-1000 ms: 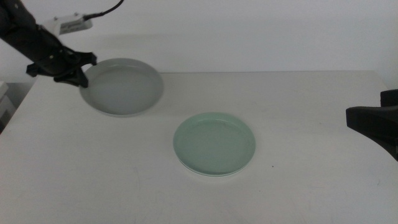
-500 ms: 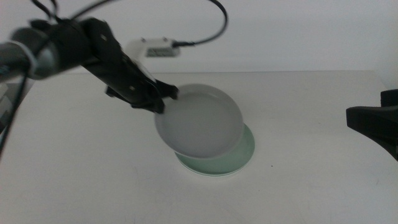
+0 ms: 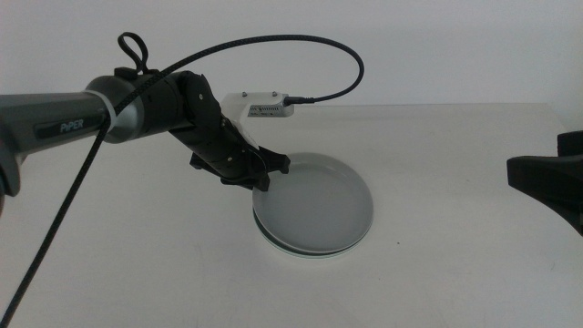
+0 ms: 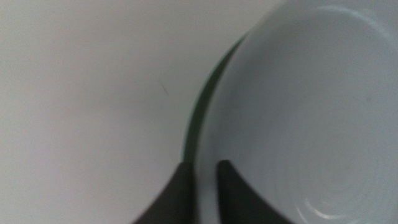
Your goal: Stack the three bowls on top of each other.
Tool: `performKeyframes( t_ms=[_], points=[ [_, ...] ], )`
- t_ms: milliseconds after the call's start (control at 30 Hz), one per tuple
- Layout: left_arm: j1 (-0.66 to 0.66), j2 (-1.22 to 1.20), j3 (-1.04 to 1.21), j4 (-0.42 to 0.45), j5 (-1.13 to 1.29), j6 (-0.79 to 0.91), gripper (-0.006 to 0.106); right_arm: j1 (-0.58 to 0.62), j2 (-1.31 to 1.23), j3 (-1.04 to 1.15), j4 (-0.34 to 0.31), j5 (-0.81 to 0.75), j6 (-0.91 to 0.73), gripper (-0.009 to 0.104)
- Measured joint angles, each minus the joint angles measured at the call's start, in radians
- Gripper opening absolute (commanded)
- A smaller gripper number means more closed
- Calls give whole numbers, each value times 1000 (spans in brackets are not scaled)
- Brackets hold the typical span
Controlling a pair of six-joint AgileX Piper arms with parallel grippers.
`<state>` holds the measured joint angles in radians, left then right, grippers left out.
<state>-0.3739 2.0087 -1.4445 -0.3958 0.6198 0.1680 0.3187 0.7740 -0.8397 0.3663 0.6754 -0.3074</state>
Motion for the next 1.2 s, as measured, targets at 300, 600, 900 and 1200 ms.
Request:
performKeyframes(
  t_ms=[300, 600, 900, 1200],
  points=[
    [28, -144, 0, 4, 42, 59, 105, 0, 0, 0, 0, 0, 0, 52],
    [211, -470, 0, 78, 218, 73, 105, 0, 0, 0, 1, 0, 0, 52],
    [354, -584, 0, 189, 246, 69, 105, 0, 0, 0, 1, 0, 0, 52],
    [370, -620, 2, 191, 308, 45, 105, 0, 0, 0, 1, 0, 0, 52]
  ],
)
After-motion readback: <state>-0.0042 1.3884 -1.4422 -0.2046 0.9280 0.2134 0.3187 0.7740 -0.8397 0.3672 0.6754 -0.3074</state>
